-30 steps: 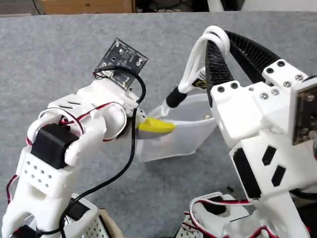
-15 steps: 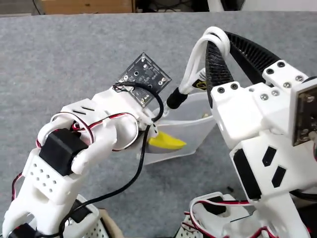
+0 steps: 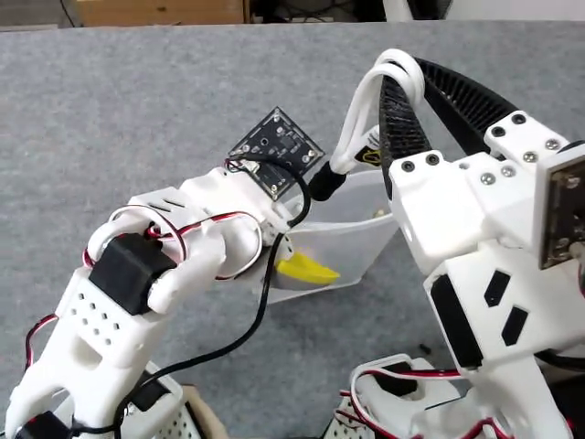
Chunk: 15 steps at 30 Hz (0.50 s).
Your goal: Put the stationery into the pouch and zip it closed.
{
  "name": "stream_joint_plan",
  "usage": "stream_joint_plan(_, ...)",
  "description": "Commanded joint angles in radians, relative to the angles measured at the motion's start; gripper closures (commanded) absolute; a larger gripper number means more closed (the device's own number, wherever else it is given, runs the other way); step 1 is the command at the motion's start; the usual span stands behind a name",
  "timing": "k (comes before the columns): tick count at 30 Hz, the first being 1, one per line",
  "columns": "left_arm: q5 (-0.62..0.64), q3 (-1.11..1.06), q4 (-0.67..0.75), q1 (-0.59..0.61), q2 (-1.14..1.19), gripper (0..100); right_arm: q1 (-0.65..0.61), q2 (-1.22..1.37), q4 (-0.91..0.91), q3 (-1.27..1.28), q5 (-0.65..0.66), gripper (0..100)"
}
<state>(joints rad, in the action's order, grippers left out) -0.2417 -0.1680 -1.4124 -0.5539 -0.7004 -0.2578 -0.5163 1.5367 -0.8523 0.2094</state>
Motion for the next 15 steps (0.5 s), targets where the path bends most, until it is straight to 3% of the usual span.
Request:
stream_joint_plan(1,-0.005,0.005,0.002,-0.013,-0.003,53,-0.003,-0.008,0.003,-0.03,0.006,98.6)
stream_joint_plan(9,-0.005,-0.007,0.026,-0.015,-0.003,66,-0.006,-0.008,0.003,-0.025,0.006,98.6)
stream_joint_plan(15,-0.005,-0.048,0.06,-0.015,-0.003,67,-0.006,-0.008,0.005,-0.024,0.006,98.6)
